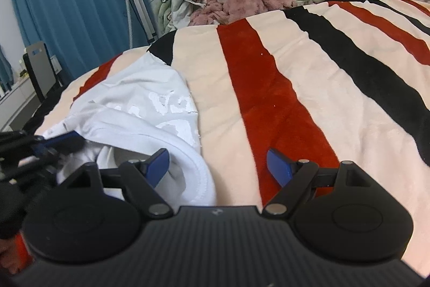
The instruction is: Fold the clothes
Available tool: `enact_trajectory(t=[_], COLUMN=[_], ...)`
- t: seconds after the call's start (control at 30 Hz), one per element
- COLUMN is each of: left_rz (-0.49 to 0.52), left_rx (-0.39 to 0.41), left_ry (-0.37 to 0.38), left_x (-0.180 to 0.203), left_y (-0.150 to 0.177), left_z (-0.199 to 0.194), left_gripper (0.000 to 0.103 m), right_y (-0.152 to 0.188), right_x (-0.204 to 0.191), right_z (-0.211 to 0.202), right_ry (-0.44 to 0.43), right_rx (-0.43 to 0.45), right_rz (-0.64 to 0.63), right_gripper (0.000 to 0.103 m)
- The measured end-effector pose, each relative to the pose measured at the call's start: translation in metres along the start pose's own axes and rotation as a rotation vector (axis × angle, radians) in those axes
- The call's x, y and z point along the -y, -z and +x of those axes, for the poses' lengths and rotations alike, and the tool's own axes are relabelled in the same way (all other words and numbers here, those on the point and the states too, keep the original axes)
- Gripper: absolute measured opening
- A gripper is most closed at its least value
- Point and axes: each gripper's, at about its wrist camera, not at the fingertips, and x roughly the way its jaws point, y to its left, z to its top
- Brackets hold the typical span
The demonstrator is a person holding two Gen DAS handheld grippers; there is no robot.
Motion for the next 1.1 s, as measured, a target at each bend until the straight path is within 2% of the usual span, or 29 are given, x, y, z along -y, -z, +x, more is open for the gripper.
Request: enact_trajectory(t=[0.13, 0.23, 0.3, 0.37, 0.47, 0.57, 0.63, 0.67, 0.7, 0.77, 0.83, 0.93, 1.1], left_rz=[-0.084, -0.170, -0.153, -0.126, -0.085, -0.045, -0.018, -0.005, 0.009, 0.022, 0.023, 0.060, 0.161], left_rx=[0.077, 0.146, 0.133, 0.113, 0.081, 0.050, 0.029, 0.019, 0.009, -0.004, 0.004, 0.014, 0.018], left_ry=[0.000, 0.019, 0.018, 0.015, 0.010, 0.006, 0.003, 0.001, 0.000, -0.010, -0.020, -0.036, -0.076], left_x=[-0.012, -0.023, -0.019, -0.012, -0.003, 0.006, 0.012, 0.015, 0.018, 0.023, 0.026, 0.029, 0.036], left_y=[-0.011, -0.021, -0.018, -0.013, -0.006, 0.000, 0.005, 0.007, 0.010, 0.014, 0.014, 0.016, 0.020], left_z=[-0.029, -0.053, -0.049, -0.042, -0.031, -0.021, -0.014, -0.010, -0.007, -0.001, 0.002, 0.006, 0.019], left_gripper=[0.000, 0.000, 0.000, 0.000, 0.001, 0.012, 0.014, 0.019, 0.030, 0.042, 0.043, 0.044, 0.045], right_y=[0.000, 0.004, 0.009, 0.016, 0.021, 0.021, 0.016, 0.013, 0.011, 0.009, 0.008, 0.005, 0.007], right_x=[-0.010, -0.030, -0.044, -0.058, -0.062, -0.052, -0.040, -0.035, -0.030, -0.022, -0.017, -0.012, -0.019], right_z=[-0.008, -0.024, -0.027, -0.025, -0.011, -0.003, -0.001, 0.000, -0.001, -0.003, -0.003, -0.006, -0.009], right_ry=[-0.012, -0.031, -0.025, -0.001, 0.067, 0.121, 0.150, 0.159, 0.170, 0.184, 0.206, 0.194, 0.183], right_rx=[0.050, 0.155, 0.184, 0.170, 0.077, 0.021, 0.002, 0.000, 0.008, 0.026, 0.041, 0.051, 0.052], right_rz=[-0.062, -0.206, -0.309, -0.410, -0.464, -0.418, -0.338, -0.294, -0.254, -0.220, -0.196, -0.146, -0.168], right_gripper=[0.081, 0.081, 0.081, 0.081, 0.081, 0.081, 0.081, 0.081, 0.081, 0.081, 0.081, 0.081, 0.081])
